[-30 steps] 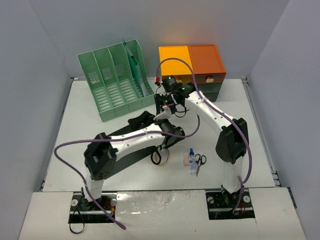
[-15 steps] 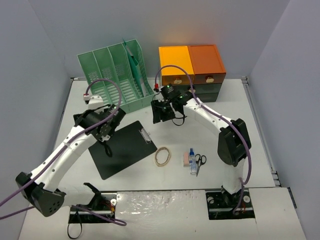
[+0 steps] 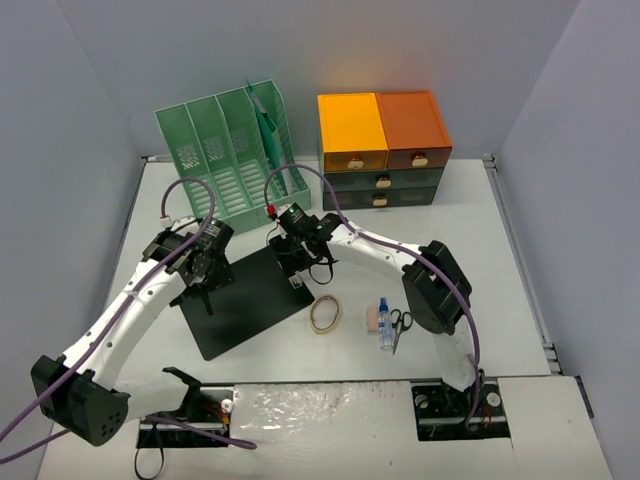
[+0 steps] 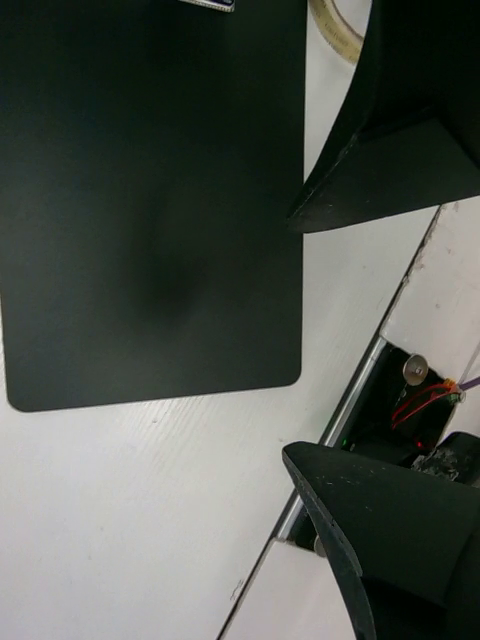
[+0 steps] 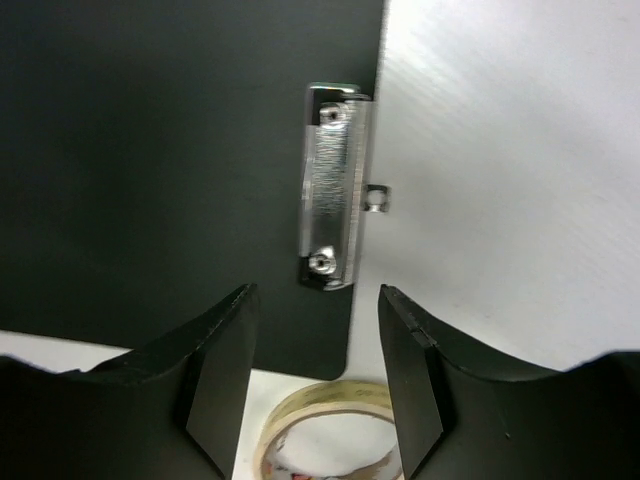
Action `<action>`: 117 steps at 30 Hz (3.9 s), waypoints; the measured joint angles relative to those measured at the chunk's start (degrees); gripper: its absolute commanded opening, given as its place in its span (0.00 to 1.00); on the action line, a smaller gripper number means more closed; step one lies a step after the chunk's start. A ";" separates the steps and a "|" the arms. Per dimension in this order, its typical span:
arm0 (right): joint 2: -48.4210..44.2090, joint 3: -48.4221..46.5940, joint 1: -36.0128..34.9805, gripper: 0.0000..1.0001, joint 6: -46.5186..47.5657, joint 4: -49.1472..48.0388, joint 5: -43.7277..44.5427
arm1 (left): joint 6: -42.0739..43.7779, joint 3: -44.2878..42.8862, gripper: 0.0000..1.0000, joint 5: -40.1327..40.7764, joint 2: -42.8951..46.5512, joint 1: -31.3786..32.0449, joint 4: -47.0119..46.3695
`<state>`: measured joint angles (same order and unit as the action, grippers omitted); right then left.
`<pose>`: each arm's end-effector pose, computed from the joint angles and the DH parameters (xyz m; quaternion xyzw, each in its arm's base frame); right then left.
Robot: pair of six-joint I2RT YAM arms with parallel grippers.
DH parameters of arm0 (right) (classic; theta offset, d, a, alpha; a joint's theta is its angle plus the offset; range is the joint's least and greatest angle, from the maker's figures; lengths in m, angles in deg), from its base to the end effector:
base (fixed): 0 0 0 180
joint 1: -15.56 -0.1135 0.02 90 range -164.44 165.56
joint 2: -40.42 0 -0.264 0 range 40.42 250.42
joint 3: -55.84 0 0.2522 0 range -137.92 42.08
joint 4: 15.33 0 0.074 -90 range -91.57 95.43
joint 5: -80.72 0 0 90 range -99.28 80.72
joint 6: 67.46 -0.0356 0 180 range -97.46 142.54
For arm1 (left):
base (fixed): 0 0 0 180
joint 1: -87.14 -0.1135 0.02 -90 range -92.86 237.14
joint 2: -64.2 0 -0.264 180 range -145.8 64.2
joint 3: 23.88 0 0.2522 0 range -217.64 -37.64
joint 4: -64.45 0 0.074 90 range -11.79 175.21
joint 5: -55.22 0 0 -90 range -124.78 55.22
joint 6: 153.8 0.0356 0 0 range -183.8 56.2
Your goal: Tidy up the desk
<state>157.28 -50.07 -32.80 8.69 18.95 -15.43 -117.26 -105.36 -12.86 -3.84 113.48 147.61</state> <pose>0.3054 0.3492 0.2234 -0.2934 0.8757 0.2389 0.3000 0.1884 -0.0785 0.3166 -0.2591 0.9316 0.0327 0.2526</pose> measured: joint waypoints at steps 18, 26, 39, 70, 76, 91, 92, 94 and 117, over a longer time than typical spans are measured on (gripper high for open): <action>6.59 0.81 -0.63 0.56 3.73 -5.27 9.57 | -0.78 -0.94 0.85 -8.66 6.68 -5.37 -1.85; 7.55 -1.61 -1.21 0.55 4.17 -6.23 8.85 | -0.74 -1.33 0.85 -9.04 6.42 -5.43 -1.85; 9.44 -3.44 -1.61 0.53 4.94 -6.43 6.84 | -0.15 -1.33 0.85 -9.63 5.00 -5.85 -2.02; 10.63 -4.02 -2.20 0.00 3.70 -7.37 5.18 | 1.28 -1.02 0.85 -10.55 3.51 -6.77 -4.26; 10.62 -10.39 -1.83 0.00 3.43 0.23 9.07 | 3.77 -1.02 0.85 -10.52 3.55 -6.83 -5.26; 9.23 -32.15 2.52 0.00 2.51 14.67 12.31 | 13.32 -1.02 0.85 -11.09 7.48 -6.81 -10.10; 8.87 -32.25 2.82 0.00 2.21 15.14 11.88 | 13.83 -1.02 0.85 -11.21 7.63 -6.79 -10.28; 8.16 -32.33 3.31 0.00 1.74 16.13 11.10 | 14.50 -1.02 0.85 -11.49 7.66 -6.63 -10.47; 5.61 -36.55 2.56 0.00 0.46 20.77 16.12 | 22.40 -10.32 0.86 5.93 2.73 17.94 -9.71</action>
<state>162.89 -86.62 -30.24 9.15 39.72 0.69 -94.86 -115.69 -6.93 -1.11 131.43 137.90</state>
